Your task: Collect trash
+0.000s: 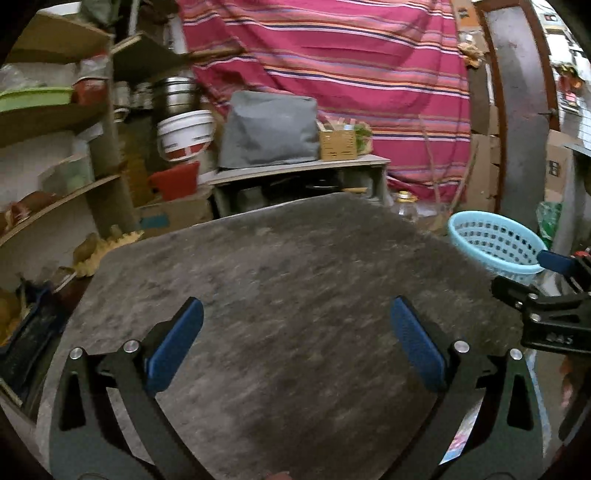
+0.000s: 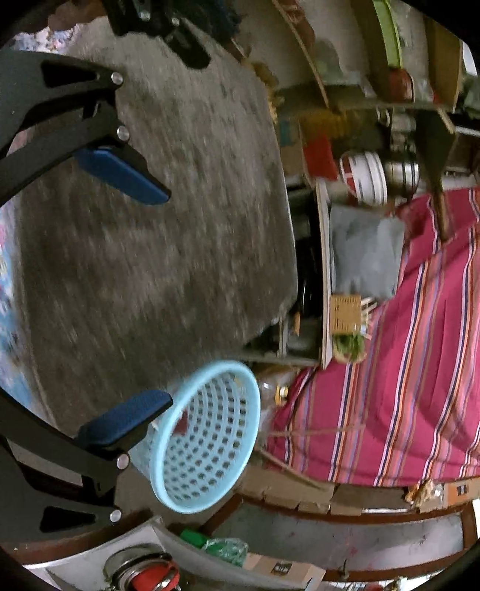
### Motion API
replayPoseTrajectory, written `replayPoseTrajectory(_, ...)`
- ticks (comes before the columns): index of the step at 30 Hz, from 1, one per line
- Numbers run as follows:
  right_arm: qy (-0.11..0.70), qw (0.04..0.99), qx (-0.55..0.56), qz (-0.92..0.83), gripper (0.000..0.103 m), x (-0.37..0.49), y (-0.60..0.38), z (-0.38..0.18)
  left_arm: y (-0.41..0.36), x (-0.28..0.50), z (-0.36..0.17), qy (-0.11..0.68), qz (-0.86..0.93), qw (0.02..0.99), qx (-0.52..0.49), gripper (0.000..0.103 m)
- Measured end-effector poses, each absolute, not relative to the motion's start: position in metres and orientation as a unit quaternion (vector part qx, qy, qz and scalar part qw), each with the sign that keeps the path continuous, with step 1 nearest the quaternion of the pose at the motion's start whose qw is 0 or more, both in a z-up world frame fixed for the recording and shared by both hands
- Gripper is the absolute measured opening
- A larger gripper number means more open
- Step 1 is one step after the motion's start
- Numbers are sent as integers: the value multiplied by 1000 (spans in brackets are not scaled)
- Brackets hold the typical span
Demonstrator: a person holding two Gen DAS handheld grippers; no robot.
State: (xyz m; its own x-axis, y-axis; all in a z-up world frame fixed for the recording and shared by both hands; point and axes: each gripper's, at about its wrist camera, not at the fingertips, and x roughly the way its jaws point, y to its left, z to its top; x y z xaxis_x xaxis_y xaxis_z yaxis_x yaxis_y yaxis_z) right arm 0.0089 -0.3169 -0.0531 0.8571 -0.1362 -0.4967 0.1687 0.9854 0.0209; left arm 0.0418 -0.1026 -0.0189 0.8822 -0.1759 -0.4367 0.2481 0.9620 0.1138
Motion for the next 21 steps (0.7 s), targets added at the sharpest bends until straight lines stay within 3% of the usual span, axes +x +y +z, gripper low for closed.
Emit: replayPoseTrajectory(21,205,976,37,-71,99,-19,-276,-52,-38,10,-40,213,-52,975,23,98)
